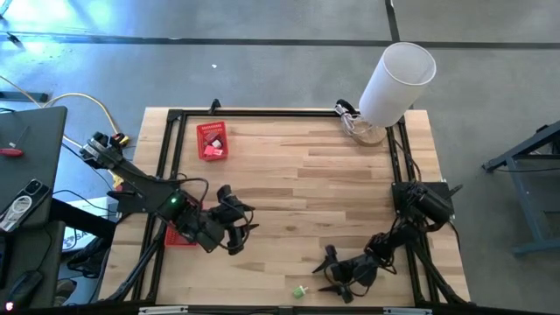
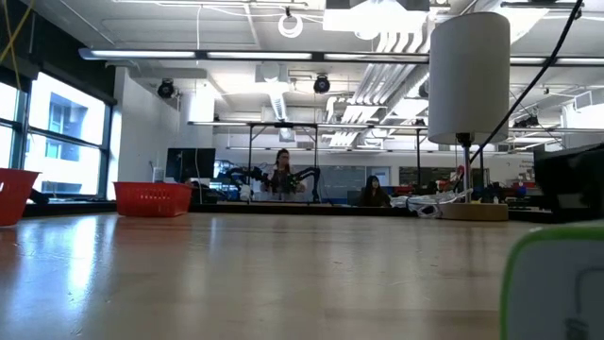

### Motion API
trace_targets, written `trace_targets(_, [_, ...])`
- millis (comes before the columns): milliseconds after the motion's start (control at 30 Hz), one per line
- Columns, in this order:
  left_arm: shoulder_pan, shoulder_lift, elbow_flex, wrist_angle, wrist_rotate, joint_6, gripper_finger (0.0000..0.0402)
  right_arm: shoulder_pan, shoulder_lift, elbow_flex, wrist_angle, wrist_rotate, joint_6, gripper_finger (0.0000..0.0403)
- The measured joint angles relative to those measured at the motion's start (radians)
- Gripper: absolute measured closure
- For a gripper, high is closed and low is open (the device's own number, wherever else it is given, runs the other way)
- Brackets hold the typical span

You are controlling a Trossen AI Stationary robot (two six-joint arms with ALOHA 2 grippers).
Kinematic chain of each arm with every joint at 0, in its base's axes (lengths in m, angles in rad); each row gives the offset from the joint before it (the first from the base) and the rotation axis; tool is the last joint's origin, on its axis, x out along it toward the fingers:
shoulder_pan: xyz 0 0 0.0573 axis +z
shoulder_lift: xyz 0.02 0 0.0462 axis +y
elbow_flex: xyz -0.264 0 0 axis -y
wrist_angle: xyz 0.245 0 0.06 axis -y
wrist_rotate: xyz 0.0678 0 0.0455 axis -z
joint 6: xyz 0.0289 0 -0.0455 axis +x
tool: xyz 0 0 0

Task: Pick & Place Office items
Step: Put the green adaptor into the top red bin

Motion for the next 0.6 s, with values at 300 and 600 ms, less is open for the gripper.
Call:
trace_targets(300, [0.015, 0.000, 0.000, 0.000, 0.000, 0.003, 0.0179, -0.056, 0.000, 0.009, 0.005, -0.061, -0.009, 0.0141])
trace_targets(600, [0.014, 0.000, 0.000, 0.000, 0.000, 0.003, 0.0179, -0.057, 0.004, 0.077, -0.053, -0.101, -0.064, 0.0141])
